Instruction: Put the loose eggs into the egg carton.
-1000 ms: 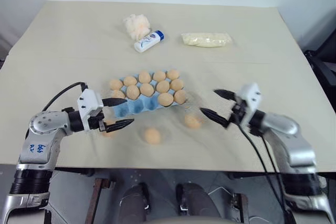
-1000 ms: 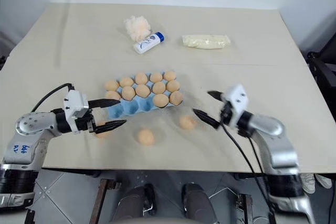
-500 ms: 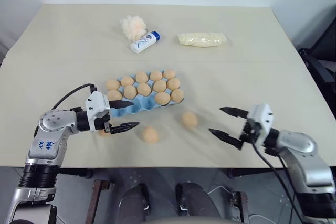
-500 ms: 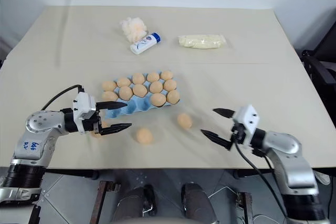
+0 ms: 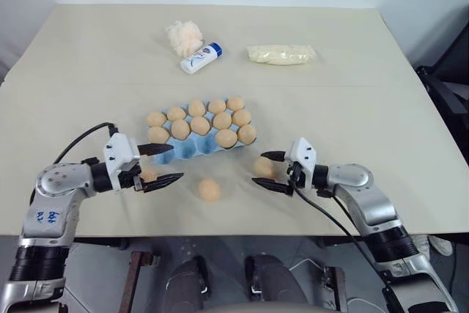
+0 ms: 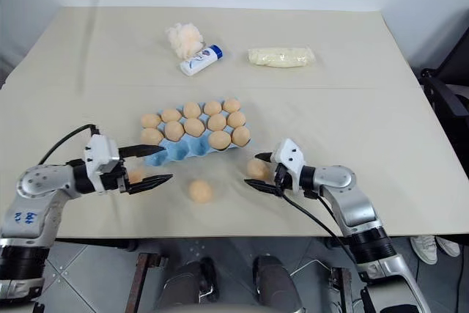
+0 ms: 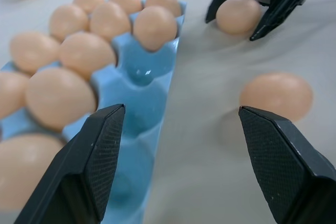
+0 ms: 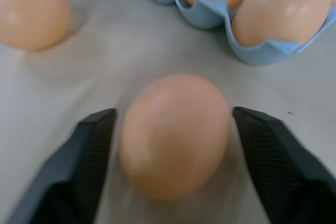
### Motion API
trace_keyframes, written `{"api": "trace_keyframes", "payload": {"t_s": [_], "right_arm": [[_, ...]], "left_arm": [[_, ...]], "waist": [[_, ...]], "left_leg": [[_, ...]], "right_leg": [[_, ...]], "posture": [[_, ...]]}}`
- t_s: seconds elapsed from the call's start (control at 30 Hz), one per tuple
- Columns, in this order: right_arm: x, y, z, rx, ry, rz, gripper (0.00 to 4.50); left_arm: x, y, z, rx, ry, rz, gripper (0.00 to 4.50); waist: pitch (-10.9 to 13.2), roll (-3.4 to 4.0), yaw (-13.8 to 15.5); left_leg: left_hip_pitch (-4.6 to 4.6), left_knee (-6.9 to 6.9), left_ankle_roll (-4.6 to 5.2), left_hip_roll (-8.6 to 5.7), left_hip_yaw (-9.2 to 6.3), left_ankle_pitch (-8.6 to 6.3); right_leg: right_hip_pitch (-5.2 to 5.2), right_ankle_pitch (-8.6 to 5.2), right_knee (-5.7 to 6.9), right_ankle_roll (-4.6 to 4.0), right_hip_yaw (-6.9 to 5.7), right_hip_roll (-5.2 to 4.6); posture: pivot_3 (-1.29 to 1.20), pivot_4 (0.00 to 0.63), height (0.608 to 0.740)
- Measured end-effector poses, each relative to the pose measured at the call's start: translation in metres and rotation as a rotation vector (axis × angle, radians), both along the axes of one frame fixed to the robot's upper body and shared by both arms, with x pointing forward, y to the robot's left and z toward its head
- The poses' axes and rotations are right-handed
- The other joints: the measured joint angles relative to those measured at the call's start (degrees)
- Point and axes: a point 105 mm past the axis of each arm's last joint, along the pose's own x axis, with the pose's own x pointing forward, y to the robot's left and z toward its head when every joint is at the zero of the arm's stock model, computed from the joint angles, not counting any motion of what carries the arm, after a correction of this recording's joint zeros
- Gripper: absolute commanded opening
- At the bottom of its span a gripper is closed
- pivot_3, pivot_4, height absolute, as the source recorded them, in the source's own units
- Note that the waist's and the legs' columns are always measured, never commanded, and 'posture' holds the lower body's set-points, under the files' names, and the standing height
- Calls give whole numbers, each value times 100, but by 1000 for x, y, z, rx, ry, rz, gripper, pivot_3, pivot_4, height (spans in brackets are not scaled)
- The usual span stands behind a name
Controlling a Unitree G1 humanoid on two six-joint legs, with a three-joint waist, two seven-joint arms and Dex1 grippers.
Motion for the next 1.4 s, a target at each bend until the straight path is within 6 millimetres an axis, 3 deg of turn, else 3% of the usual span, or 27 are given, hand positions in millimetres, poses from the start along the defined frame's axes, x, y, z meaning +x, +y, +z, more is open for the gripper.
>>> {"api": "trace_keyframes", "payload": {"t_s": [0.07,0.23,0.43,0.57,0.67,0.87,0.93,1.07,1.3,1.4], "right_arm": [[5,2,7,8,-19,3,1976],[6,21,35,66,-55,78,1976],[13,78,84,132,-121,200,1976],[24,109,79,93,-122,212,1976],[29,117,64,65,-109,197,1976],[35,119,59,66,-152,162,3726],[39,115,67,108,-166,132,4369],[17,83,81,170,-227,163,4440],[-14,-8,52,106,-160,75,4440],[-21,-35,43,81,-129,19,4440]], "left_arm": [[-2,3,1,3,-5,16,3680],[-3,16,5,-9,-9,84,3680],[-5,23,4,-12,-7,126,3680],[-5,20,6,-11,-18,123,3680],[-5,20,5,-12,-14,130,3680],[-4,20,5,-13,-15,135,3680],[-4,19,6,-13,-17,136,3680],[-6,15,6,-10,-22,121,3680],[-4,10,7,-11,-19,80,3680],[-1,2,6,-14,-14,40,3680]], "waist": [[0,0,0],[0,0,-18],[0,0,-18],[0,0,-21],[0,0,7],[-1,-1,-31],[-1,-1,-35],[-1,-2,30],[-1,-2,57],[-1,-2,-3]], "left_leg": [[1,0,0,-1,0,1],[2,-3,-2,1,-1,1],[2,-3,-6,3,0,3],[0,-2,-5,2,2,2],[-4,-3,-3,-1,1,-1],[-5,-3,-4,0,5,-3],[-6,-4,-6,0,5,-1],[-8,-9,-10,-1,-4,-10],[-5,-7,0,-1,-1,-26],[2,-6,2,0,6,-24]], "right_leg": [[0,0,4,0,-1,-2],[-3,0,11,-2,-1,-2],[-12,-2,27,-6,-5,-3],[-14,-3,26,-7,-5,-4],[-14,-3,23,-6,-11,-9],[-18,-3,24,-6,-8,-9],[-24,-3,33,-6,-7,-8],[-21,-5,26,-1,-14,-11],[5,-7,-20,1,-15,-8],[6,-6,-18,1,-5,-4]], "posture": [[0,150,740],[0,150,740],[0,150,740],[0,150,740],[0,150,740],[0,150,740],[0,150,740],[0,150,740],[0,150,740],[0,150,740]]}}
